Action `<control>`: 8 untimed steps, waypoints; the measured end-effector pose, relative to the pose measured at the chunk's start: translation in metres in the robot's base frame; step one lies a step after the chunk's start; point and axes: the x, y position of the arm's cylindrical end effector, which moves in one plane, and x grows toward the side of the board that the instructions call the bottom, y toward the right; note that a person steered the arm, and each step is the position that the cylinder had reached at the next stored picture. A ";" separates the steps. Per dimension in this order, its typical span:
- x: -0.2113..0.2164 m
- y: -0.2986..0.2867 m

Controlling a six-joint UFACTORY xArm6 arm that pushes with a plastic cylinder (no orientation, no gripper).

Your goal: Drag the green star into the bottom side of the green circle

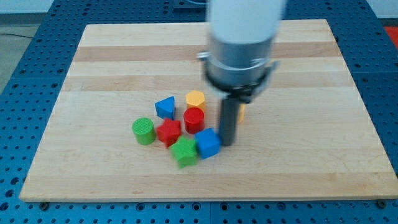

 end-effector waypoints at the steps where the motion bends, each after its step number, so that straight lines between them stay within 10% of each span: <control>1: 0.000 0.000; 2: 0.008 0.082; 3: 0.087 0.056; 8: 0.085 -0.040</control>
